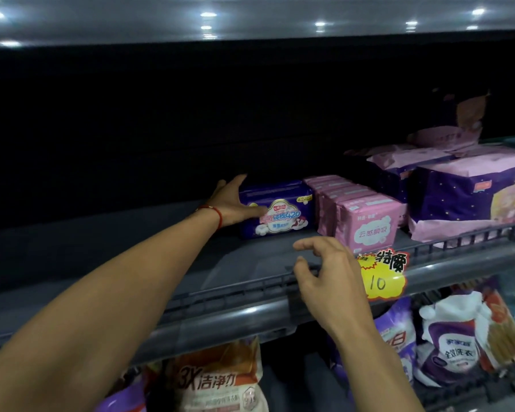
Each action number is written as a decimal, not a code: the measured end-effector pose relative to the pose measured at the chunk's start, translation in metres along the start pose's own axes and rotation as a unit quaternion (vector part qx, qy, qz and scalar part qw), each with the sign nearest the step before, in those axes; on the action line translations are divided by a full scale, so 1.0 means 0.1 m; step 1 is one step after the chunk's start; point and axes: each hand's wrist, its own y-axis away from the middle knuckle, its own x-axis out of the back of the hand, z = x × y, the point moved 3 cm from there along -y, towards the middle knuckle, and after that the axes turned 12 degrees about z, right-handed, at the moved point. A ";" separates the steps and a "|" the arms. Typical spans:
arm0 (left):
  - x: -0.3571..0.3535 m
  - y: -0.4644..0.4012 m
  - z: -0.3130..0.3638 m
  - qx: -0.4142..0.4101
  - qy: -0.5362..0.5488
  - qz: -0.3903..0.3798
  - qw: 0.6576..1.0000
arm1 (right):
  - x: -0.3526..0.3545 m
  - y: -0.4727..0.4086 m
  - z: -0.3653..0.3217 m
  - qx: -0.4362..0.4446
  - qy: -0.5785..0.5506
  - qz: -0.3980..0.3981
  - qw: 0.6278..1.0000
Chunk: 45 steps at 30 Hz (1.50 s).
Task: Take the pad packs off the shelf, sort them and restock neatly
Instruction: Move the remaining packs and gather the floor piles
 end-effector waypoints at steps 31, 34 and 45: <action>-1.27 5.67 -2.52 0.563 0.048 -0.198 0.801 | -0.63 4.70 1.25 -0.413 0.273 -0.435 0.752; -1.34 5.71 -2.42 0.573 0.061 -0.188 0.795 | -0.67 4.74 1.34 -0.437 0.259 -0.404 0.761; -1.24 5.73 -2.46 0.681 0.225 -0.124 0.685 | -0.44 4.49 1.34 -0.466 0.155 -0.337 0.803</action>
